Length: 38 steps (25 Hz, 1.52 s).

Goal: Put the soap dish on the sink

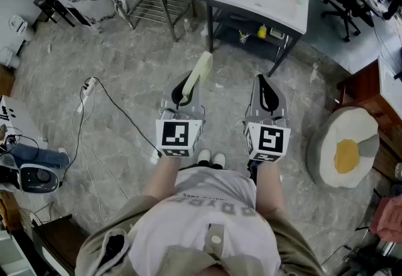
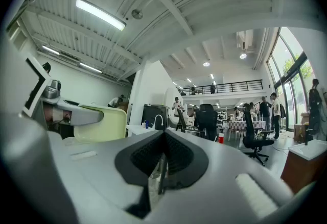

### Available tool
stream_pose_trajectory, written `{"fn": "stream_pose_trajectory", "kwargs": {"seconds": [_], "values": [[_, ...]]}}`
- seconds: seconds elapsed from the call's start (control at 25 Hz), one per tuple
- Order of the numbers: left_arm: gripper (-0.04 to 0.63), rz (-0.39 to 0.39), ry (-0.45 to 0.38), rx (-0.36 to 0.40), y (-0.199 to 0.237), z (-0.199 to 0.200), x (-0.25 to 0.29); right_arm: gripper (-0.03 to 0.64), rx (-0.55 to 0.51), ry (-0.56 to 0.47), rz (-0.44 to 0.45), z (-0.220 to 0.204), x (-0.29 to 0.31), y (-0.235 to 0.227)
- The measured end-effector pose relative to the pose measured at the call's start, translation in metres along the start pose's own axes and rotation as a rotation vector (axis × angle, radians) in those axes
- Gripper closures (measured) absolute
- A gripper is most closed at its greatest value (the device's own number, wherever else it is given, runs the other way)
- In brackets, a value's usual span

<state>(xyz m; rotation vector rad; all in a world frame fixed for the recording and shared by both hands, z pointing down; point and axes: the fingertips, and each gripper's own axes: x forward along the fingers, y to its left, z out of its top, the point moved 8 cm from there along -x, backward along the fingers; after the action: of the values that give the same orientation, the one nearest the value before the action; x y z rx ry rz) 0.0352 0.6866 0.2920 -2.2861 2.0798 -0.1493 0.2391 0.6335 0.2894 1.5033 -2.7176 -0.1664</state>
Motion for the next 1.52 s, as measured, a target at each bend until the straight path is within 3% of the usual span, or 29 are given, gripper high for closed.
{"fn": "stream_pose_trajectory", "kwargs": {"seconds": [0.6,0.84,0.88,1.0,1.04,1.52], "values": [[0.581,0.006,-0.002,0.001,0.000,0.004,0.007,0.618,-0.006,0.009,0.000,-0.002,0.005,-0.005],[0.581,0.016,-0.002,0.017,0.001,0.004,0.007,0.612,0.087,-0.002,-0.015,-0.007,0.001,-0.016],[0.581,0.019,-0.002,0.015,0.002,0.004,0.007,0.595,0.101,-0.005,-0.015,-0.008,0.000,-0.018],[0.581,0.027,-0.001,0.003,0.003,0.006,0.009,0.353,0.130,-0.011,0.012,-0.010,-0.002,-0.023],[0.581,0.030,0.001,0.002,0.004,0.007,0.010,0.332,0.134,-0.011,0.015,-0.010,-0.002,-0.026],[0.581,0.031,0.021,-0.003,-0.008,0.008,0.024,0.318,0.152,0.016,0.009,-0.021,-0.008,-0.055]]}}
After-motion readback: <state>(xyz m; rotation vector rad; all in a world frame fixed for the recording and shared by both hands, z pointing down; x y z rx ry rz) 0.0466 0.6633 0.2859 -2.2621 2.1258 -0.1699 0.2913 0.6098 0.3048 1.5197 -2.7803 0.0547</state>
